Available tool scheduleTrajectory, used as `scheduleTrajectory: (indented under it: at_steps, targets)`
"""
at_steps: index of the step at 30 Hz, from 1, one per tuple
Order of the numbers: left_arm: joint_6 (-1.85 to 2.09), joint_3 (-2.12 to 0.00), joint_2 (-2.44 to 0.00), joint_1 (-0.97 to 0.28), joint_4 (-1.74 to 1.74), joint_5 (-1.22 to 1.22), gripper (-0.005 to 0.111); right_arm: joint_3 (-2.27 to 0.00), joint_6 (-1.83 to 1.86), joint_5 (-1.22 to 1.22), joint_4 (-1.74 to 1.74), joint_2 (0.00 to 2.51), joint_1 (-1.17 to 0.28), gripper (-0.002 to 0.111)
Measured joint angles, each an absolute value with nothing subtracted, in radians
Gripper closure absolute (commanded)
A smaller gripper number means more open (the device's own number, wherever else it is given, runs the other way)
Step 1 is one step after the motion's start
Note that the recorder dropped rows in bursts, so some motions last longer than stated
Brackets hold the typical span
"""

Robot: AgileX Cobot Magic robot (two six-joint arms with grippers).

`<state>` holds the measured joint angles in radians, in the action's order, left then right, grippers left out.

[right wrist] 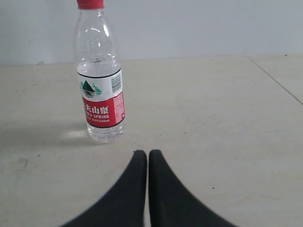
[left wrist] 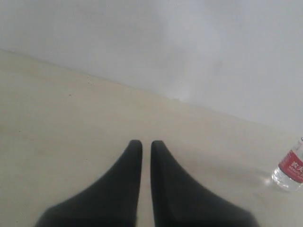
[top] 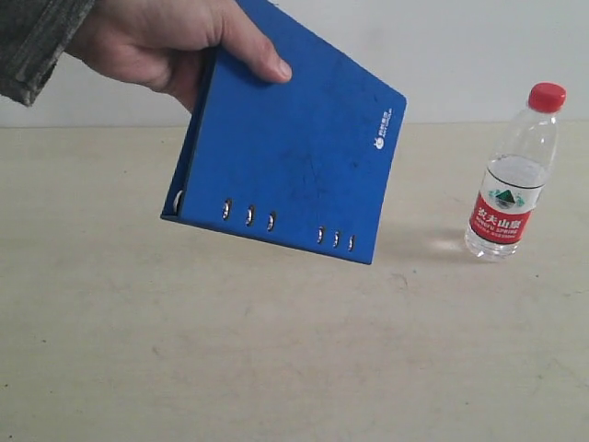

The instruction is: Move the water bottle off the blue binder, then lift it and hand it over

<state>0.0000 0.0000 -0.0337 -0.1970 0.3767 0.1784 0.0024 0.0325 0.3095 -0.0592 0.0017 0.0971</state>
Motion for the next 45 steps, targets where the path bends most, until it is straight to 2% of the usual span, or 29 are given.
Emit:
scheduleTrajectory:
  at_steps: [5,10,14,20,29,35,45]
  targets:
    - [-0.032,0.001,-0.007,-0.159,0.287,0.113,0.100,0.002,0.032,0.309,-0.059,0.002,0.097,0.108]
    - [-0.272,0.001,-0.004,-0.126,-0.168,0.000,0.100,0.002,0.032,0.309,-0.059,0.002,0.097,0.108]
    - [-0.396,0.001,-0.004,-0.126,-0.344,0.084,0.100,0.002,0.032,0.309,-0.059,0.002,0.097,0.108]
    - [-0.379,0.001,-0.004,-0.126,-0.271,0.309,0.100,0.002,0.032,0.309,-0.059,0.002,0.097,0.108]
    - [-0.363,0.001,-0.004,-0.126,-0.203,0.343,0.100,0.002,0.032,0.309,-0.059,0.002,0.097,0.108]
    - [-0.259,0.001,-0.004,-0.007,-0.093,0.373,0.100,0.002,0.032,0.309,-0.059,0.002,0.097,0.108]
    - [-0.092,0.001,-0.004,0.051,0.082,0.392,0.100,0.002,0.032,0.309,-0.059,0.002,0.097,0.108]
